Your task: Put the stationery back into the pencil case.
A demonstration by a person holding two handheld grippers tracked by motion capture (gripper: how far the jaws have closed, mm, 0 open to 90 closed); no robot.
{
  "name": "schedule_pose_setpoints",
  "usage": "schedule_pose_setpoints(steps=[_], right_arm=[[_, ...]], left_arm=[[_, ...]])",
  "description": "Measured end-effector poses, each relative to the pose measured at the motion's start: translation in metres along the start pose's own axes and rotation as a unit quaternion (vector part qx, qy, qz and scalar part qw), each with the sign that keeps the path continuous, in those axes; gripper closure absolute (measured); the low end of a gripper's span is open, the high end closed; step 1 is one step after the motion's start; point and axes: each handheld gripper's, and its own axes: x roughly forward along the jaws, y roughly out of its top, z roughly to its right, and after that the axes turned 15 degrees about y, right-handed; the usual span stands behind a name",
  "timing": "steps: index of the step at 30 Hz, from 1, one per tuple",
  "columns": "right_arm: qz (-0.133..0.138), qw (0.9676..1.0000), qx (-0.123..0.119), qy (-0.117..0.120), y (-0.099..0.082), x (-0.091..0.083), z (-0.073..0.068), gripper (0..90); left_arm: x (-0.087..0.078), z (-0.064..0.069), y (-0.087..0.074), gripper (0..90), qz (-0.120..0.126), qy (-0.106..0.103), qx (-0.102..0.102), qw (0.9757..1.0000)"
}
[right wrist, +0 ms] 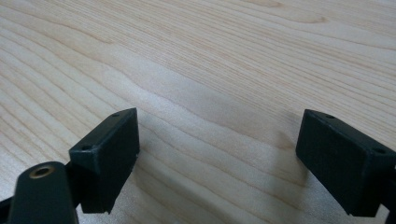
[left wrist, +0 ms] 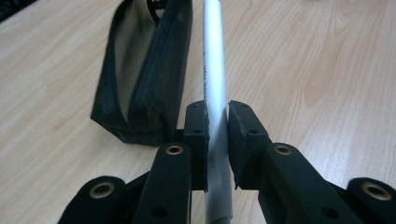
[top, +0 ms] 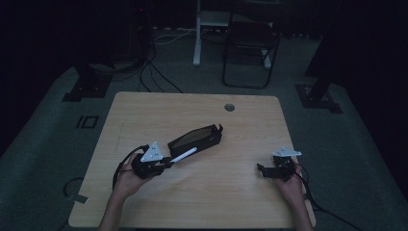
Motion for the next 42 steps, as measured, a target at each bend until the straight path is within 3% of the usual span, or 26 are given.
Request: schedule_pose_setpoints(steps=[11, 22, 42], right_arm=[[0.000, 1.0000, 0.000, 0.000, 0.000, 0.000, 0.000, 13.2], [0.000, 1.0000, -0.001, 0.001, 0.000, 0.000, 0.000, 13.2], [-0.001, 1.0000, -0.004, 0.006, -0.003, -0.002, -0.005, 13.0]], left_arm=[[-0.006, -0.007, 0.008, 79.0, 0.014, 0.018, -0.004, 0.9997], [-0.007, -0.013, 0.015, 79.0, 0.014, 0.034, -0.007, 0.9993], [-0.008, -0.019, 0.024, 79.0, 0.017, 0.042, -0.010, 0.9989]])
